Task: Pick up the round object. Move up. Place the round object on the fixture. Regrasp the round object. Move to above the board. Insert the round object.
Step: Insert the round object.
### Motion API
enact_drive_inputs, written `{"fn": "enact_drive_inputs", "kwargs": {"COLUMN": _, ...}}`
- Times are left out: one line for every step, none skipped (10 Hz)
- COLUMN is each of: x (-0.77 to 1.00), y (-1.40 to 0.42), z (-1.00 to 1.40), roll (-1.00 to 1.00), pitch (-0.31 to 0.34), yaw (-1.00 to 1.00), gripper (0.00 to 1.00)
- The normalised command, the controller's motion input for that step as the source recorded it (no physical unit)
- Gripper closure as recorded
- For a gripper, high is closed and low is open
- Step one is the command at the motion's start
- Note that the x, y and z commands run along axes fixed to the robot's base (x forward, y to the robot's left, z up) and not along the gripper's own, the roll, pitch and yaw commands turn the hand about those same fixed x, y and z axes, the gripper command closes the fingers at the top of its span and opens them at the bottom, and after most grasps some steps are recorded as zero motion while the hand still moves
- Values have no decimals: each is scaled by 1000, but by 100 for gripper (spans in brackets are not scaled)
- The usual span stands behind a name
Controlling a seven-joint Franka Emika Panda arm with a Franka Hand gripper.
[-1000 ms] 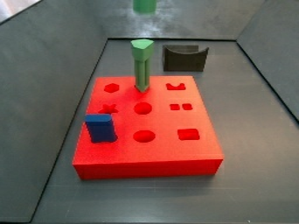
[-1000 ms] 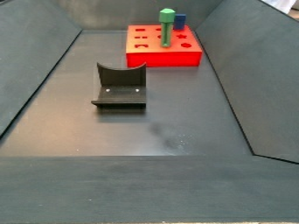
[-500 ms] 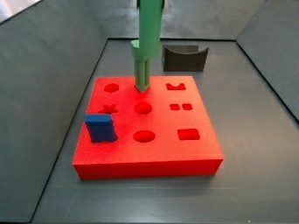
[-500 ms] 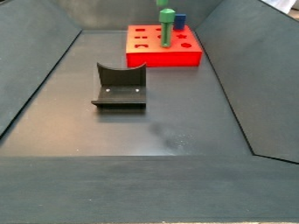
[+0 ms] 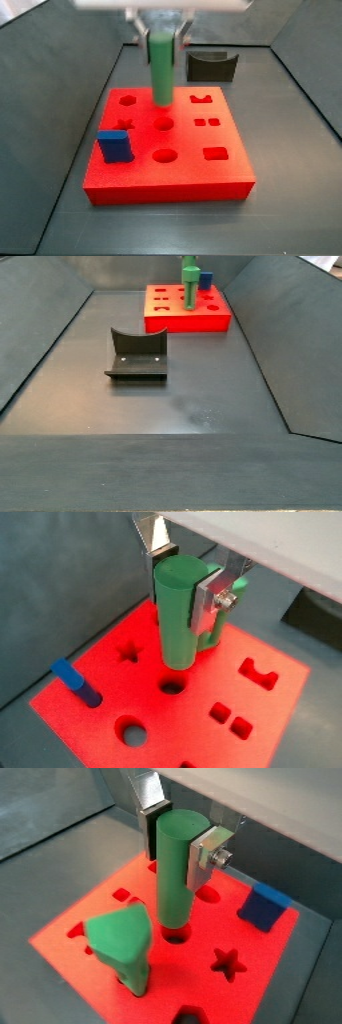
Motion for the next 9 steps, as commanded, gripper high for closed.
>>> {"fn": "enact_drive_inputs", "kwargs": {"x": -166, "y": -166, "z": -443, "roll": 120, "pitch": -189, "yaw": 0, "gripper": 100}}
{"fn": "enact_drive_inputs", "kwargs": {"x": 0, "y": -186, "z": -343, "roll": 196, "pitch": -60, "yaw": 0, "gripper": 100}}
{"fn": "enact_drive_inputs", "kwargs": {"x": 43, "y": -206, "z": -303, "roll": 291, "pitch": 36, "yaw": 0, "gripper": 100}}
{"fn": "enact_drive_inputs", "kwargs": {"x": 443, "y": -126, "z": -189, "roll": 313, "pitch": 267, "yaw": 0, "gripper": 100}}
{"fn": "enact_drive_inputs", "kwargs": {"x": 451, "y": -23, "z": -223, "roll": 227, "pitch": 247, "yaw": 0, "gripper": 100}}
{"fn": "enact_drive_inputs", "kwargs": {"x": 180, "y": 0, "z": -240, "roll": 56, "pitch": 83, "yaw": -34, "gripper": 100}}
{"fn": "enact_drive_inputs", "kwargs": {"x": 37, "y": 26, "z": -183, "roll": 0, "pitch": 16, "yaw": -51, "gripper": 100}}
{"fn": "enact_drive_inputs", "kwargs": {"x": 0, "y": 0, "z": -180, "roll": 0, "pitch": 0, "yaw": -34, "gripper": 100}}
{"fn": "enact_drive_inputs", "kwargs": {"x": 57, "y": 49, "z": -169, "roll": -1, "pitch": 1, "yaw": -69, "gripper": 100}}
